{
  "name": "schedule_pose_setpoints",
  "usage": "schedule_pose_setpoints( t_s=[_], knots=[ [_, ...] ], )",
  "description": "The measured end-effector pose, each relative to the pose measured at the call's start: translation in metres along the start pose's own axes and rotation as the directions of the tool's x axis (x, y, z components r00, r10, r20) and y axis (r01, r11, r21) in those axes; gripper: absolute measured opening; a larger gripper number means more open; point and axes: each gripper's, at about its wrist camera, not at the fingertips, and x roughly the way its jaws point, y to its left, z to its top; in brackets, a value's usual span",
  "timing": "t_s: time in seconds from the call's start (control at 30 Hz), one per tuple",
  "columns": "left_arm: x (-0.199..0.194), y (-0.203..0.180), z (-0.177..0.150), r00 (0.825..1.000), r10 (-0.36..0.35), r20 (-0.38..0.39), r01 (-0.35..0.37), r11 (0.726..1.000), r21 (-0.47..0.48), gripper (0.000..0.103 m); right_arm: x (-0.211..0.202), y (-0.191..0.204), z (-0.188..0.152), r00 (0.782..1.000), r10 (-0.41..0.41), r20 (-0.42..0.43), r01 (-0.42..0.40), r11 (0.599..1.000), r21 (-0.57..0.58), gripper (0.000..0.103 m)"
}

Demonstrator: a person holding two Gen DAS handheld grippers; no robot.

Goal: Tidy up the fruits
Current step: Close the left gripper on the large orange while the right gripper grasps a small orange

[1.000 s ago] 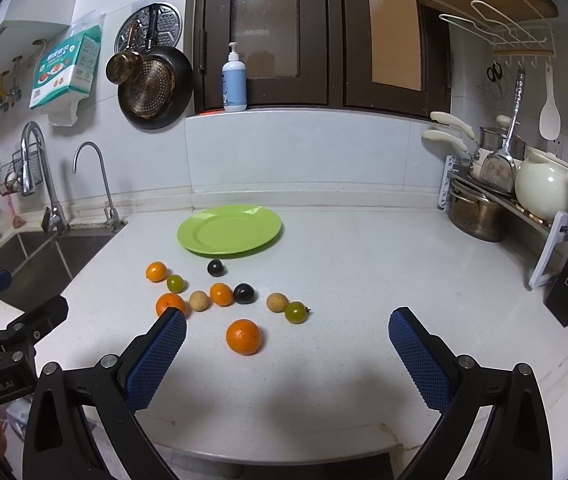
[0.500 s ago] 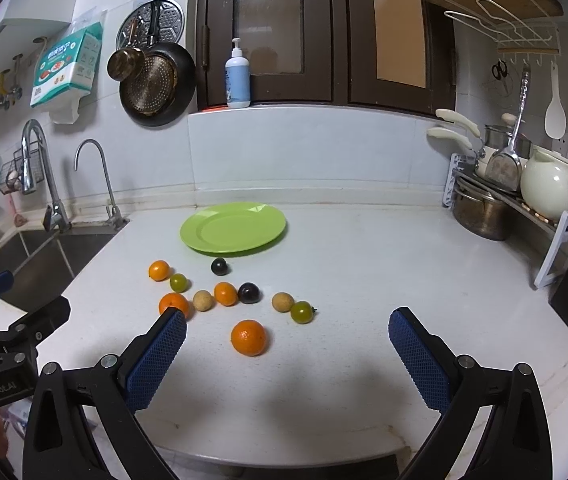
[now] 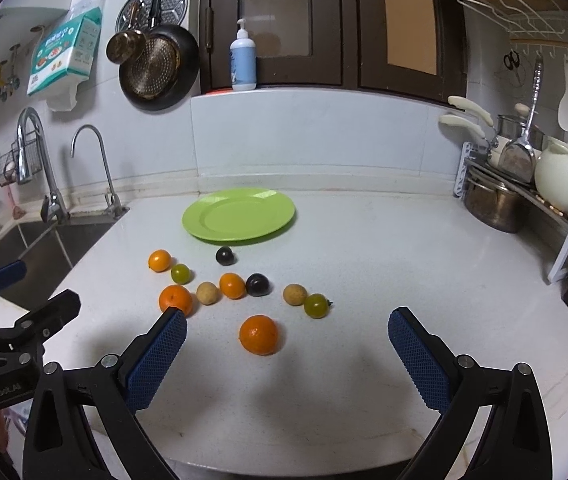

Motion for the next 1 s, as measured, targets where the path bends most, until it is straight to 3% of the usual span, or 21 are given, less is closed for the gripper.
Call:
schedule_pose_setpoints(
  t_s=[0.33,0.67,1.0],
  knots=[
    [0.058,0.000,0.002,0.989,-0.108,-0.105,0.116,0.990,0.080,0.076,0.048,0.011,-0.008,0.993,0.021,-0.118,-0.018,1.000,0.026,0.083],
    [0.118,-0.005,0.005,0.952,-0.197,-0.233,0.229,0.966,0.122,0.069,0.092,0.013,-0.013,0.972,0.049,-0.229,-0.030,0.996,0.088,0.064],
    [0.149,-0.012,0.003,0.918,-0.260,-0.298,0.308,0.943,0.126,0.058,0.116,0.013,-0.016,0.951,0.072,-0.301,-0.033,0.991,0.131,0.049]
  ],
)
